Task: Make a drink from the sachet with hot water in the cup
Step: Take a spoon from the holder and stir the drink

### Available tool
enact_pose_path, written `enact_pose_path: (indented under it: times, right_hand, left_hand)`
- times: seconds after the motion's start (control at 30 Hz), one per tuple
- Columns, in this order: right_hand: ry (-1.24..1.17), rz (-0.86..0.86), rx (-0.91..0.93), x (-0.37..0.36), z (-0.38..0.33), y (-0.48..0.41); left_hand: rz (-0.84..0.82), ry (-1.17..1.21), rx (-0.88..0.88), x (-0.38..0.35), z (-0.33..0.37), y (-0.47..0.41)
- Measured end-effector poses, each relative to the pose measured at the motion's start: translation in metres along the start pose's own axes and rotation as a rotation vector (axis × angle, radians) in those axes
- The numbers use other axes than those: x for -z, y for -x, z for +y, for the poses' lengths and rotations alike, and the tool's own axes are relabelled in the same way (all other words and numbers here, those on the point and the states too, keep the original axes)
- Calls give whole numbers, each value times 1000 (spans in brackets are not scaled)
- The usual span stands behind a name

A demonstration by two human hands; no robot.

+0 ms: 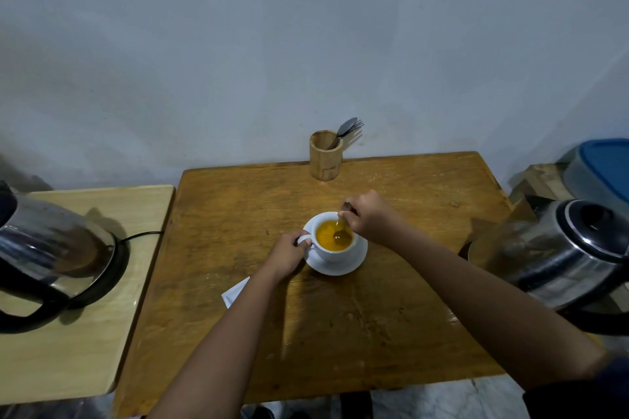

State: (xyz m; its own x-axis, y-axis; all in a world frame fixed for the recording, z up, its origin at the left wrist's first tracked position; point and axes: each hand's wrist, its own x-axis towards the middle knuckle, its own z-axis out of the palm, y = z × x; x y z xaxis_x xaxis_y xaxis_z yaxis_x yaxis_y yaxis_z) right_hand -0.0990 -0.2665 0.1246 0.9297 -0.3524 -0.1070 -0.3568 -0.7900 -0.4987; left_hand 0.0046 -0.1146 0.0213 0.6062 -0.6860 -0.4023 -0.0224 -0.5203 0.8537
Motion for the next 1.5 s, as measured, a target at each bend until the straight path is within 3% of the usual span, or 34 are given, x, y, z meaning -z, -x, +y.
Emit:
enact_pose_path:
  times: [0.2, 0.37, 0.5, 0.73, 0.93, 1.07, 1.5]
  right_hand:
    - [-36, 149, 219, -16, 2, 7]
    - [-50, 207, 223, -20, 2, 0]
    - [11, 161, 155, -14, 7, -2]
    - [35, 225, 279, -18, 1, 10]
    - [-55, 260, 218, -25, -9, 2]
    - [24, 307, 216, -22, -3, 2]
    - [29, 110, 212, -9, -15, 23]
  left_hand:
    - [16, -13, -18, 1, -1, -1]
    - [19, -11, -19, 0, 1, 0]
    - [27, -29, -9, 0, 1, 0]
    - [15, -6, -18, 0, 2, 2]
    - [17, 27, -40, 0, 4, 4]
    - [26, 18, -35, 1, 2, 4]
    - [20, -26, 37, 0, 11, 6]
